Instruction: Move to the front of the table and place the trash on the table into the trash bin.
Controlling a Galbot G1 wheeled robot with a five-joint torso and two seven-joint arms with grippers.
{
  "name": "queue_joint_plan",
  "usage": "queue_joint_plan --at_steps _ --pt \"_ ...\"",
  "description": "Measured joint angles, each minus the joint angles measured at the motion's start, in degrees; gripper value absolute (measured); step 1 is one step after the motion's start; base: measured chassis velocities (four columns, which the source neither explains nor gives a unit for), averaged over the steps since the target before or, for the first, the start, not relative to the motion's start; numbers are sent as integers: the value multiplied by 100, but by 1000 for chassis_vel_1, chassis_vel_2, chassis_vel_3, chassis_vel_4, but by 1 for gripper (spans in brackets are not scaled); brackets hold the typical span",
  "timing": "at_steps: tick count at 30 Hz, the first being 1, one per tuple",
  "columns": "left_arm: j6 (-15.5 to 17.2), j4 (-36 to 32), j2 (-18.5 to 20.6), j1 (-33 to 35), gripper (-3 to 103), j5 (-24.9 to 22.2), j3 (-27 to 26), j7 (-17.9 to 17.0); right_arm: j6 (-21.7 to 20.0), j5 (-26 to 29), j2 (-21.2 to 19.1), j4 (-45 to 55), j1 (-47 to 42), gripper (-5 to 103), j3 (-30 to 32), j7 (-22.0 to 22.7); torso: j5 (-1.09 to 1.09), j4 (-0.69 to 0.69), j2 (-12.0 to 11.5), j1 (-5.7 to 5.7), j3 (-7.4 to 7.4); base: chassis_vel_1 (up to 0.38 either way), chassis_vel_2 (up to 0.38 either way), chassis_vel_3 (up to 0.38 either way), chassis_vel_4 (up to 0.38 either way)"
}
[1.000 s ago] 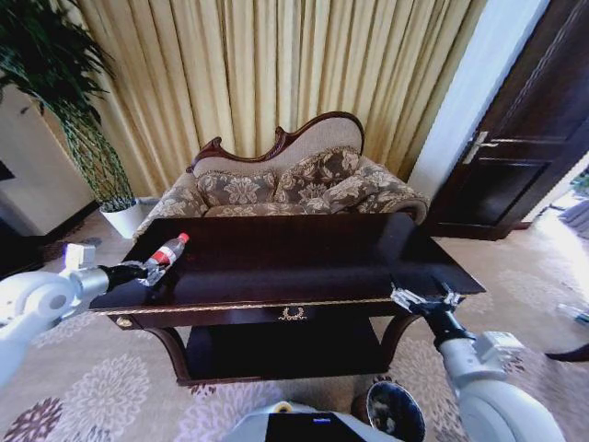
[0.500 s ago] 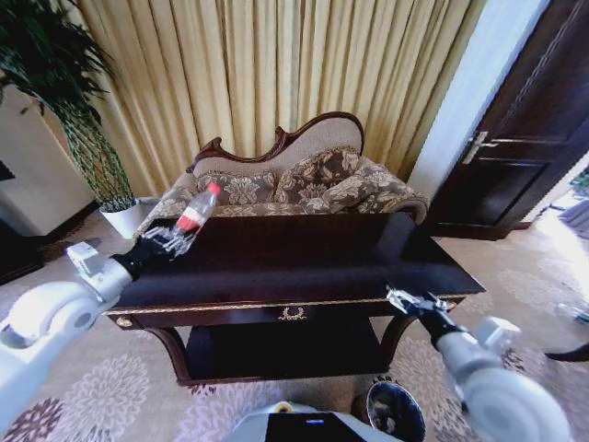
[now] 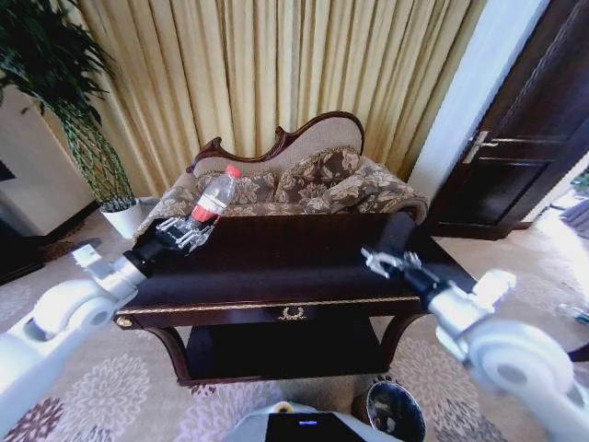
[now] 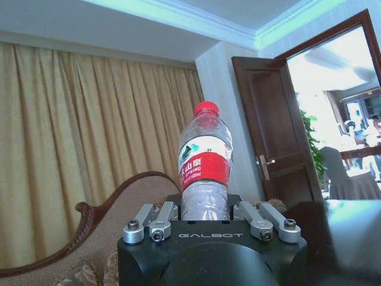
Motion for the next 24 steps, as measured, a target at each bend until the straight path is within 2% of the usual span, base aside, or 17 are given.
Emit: queue_joint_plan --at_steps 2,3,6,8,14,22,24 --pt "-15 202 -150 -647 35 105 586 16 19 -64 -207 -236 164 100 -120 -233 0 -4 -1 1 1 0 0 0 0" --pt "-15 202 -150 -647 35 105 586 16 19 -64 -207 -236 164 100 -120 -233 0 -4 -1 1 1 0 0 0 0" --pt "5 152 -348 -1226 35 232 1146 -36 9 -208 -261 -394 175 100 -354 -449 1 -4 0 0 0 0 0 0 0" --pt "30 90 -387 -1371 35 291 1300 -48 -1 -243 -269 -441 206 100 -456 -551 3 -5 0 0 0 0 0 0 0" --pt "206 -307 -486 -1621 35 404 1723 -193 -24 -193 -302 -504 329 100 -729 -776 1 -2 0 0 0 0 0 0 0" --pt "271 -571 -388 -1726 35 500 2176 -247 -25 35 -261 -455 439 100 -853 -935 2 -3 1 0 -1 0 0 0 0" --pt "313 -843 -242 -1741 35 724 2507 -280 -59 436 -209 -317 530 100 -887 -945 1 -2 1 0 -1 0 0 0 0"
